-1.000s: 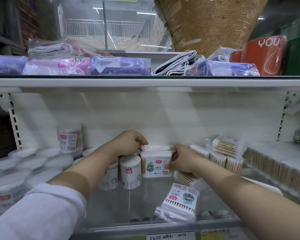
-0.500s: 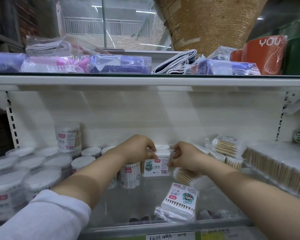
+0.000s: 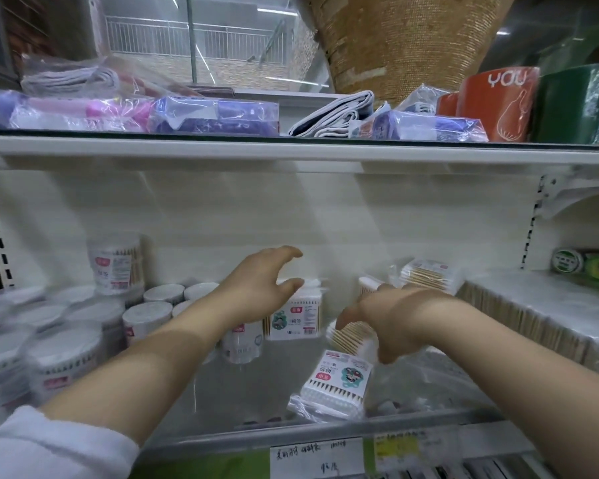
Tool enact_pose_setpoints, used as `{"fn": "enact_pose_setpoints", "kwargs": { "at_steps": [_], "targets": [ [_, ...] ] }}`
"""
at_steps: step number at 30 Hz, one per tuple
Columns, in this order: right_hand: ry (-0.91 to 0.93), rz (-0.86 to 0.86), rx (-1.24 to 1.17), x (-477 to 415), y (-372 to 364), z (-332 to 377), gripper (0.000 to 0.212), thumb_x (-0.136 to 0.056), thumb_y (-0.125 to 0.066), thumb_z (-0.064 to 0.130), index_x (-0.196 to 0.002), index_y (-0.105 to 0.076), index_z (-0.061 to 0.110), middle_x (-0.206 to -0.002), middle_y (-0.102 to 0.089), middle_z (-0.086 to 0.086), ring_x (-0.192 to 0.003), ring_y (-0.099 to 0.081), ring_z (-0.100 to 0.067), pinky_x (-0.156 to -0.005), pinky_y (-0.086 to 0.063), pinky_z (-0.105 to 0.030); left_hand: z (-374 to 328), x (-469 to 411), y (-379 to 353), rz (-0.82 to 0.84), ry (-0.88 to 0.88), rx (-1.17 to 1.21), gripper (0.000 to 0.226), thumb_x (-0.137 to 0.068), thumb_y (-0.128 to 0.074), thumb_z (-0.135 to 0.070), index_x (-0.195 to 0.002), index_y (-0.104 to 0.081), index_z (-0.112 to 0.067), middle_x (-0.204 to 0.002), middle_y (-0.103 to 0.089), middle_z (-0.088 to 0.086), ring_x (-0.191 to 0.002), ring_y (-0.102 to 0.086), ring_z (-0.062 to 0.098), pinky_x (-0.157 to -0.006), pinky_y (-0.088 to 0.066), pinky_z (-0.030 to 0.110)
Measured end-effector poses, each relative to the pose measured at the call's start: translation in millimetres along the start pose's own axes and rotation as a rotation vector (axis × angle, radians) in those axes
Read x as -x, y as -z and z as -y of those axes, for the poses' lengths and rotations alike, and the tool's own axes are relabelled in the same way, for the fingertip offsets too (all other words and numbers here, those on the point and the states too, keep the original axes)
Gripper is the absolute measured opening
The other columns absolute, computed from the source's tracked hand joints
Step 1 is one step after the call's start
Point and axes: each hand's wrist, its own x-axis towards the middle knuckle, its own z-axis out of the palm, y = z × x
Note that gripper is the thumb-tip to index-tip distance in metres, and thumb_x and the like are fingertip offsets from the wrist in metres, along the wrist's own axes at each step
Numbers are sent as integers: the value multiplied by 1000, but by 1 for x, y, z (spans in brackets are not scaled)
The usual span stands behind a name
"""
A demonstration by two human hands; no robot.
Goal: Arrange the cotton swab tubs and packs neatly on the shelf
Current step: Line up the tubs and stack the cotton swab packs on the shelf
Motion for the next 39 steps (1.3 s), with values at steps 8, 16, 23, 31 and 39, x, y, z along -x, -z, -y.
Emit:
{"fn": "enact_pose_setpoints", "kwargs": {
  "at_steps": [8,16,23,31,39],
  "targets": [
    [81,-27,58,-29,-34,-12,103,-76,-67,4,-149,-2,36,-159,-12,3,-144,-17,-25,-114,-27,-45,-25,31,-5,32,-26,33,34,-92,-52,-25,-126,-54,-27,-131,-56,-10,-121,-48,8,-78,-26,6],
    [122,-191,-9,-38,-38,-18,91,-71,-67,9,-143,-17,32,-143,-36,1,-130,-33,-25,-106,-36,-44,-15,48,-2,77,86,96,28,-92,-54,-23,-118,-62,-28,-94,-55,-18,-78,-49,-4,-68,-33,4],
    [152,-390,-294,-14,-21,-37,84,-74,-68,9,-141,-24,33,-136,-39,10,-117,-44,-14,-91,-36,-22,-18,54,-6,80,130,184,29,-92,-54,-28,-120,-60,-28,-101,-58,-21,-84,-49,-6,-78,-34,7],
    [272,-547,-1093,-2,-11,-31,94,-67,-83,11,-132,-24,44,-115,-60,18,-93,-65,0,-71,-48,-10,-25,55,-10,10,223,558,55,-85,-61,-44,-135,-43,-27,-127,-52,-12,-113,-56,7,-97,-47,29],
    [601,-392,-1814,-7,-23,-8,93,-58,-65,-22,-123,-41,41,-116,-63,-5,-101,-67,-19,-72,-57,-29,-34,54,0,-3,288,1083,29,-88,-62,-18,-117,-58,-19,-89,-75,-5,-80,-70,8,-72,-58,28]
  ]
}}
